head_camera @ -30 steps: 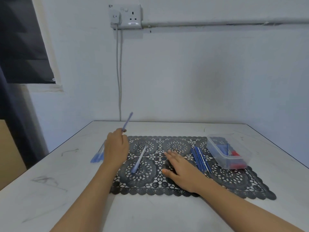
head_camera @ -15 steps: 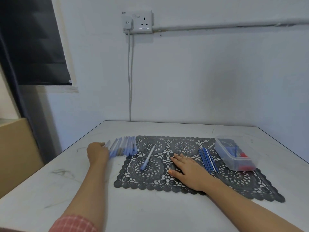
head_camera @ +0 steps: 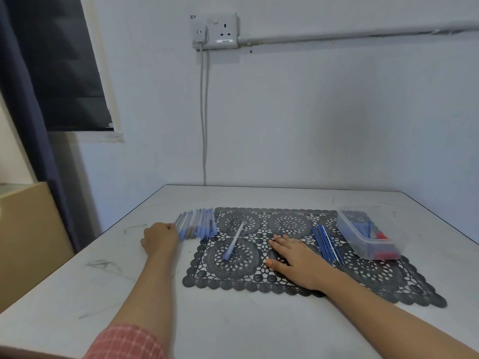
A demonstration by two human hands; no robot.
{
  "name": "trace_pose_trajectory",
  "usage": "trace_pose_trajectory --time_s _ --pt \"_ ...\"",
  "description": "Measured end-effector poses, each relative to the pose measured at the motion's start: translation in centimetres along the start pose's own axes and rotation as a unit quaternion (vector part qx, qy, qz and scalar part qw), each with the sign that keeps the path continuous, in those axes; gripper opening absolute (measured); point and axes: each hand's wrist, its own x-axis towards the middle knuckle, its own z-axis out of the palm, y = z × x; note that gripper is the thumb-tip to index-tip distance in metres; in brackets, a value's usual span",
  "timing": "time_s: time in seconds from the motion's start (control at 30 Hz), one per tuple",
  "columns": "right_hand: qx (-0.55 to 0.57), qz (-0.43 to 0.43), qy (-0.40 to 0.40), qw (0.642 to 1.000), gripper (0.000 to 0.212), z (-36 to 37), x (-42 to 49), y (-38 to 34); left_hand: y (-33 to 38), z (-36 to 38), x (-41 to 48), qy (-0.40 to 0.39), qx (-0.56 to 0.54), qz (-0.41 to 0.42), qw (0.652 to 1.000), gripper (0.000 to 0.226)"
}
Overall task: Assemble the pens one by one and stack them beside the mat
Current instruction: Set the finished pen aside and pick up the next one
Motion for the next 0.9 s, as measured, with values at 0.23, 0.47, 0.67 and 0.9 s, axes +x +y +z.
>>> trace_pose_trajectory --time_s 0.23,0.47,0.67,0.9 --pt "-0.024 0.017 -0.012 0.999 0.067 -1.7 0.3 -1.0 -0.4 0.3 0.2 -0.023 0.105 0.016 0.994 0.038" --pt "0.077 0.093 0.054 0.991 0.048 -3.4 4.4 -3.8 -0.5 0.0 0.0 0.003 0.035 0.001 0.999 0.041" --pt "0.214 0.187 0.09 0.954 0.043 -2.8 7.8 -6.6 -0.4 -0.2 -0.1 0.015 0.018 -0.006 1.0 0.035" --pt "0.139 0.207 0.076 0.965 0.049 -1.5 10.5 -8.7 -0.4 -0.2 -0.2 0.009 0.042 -0.003 0.999 0.031"
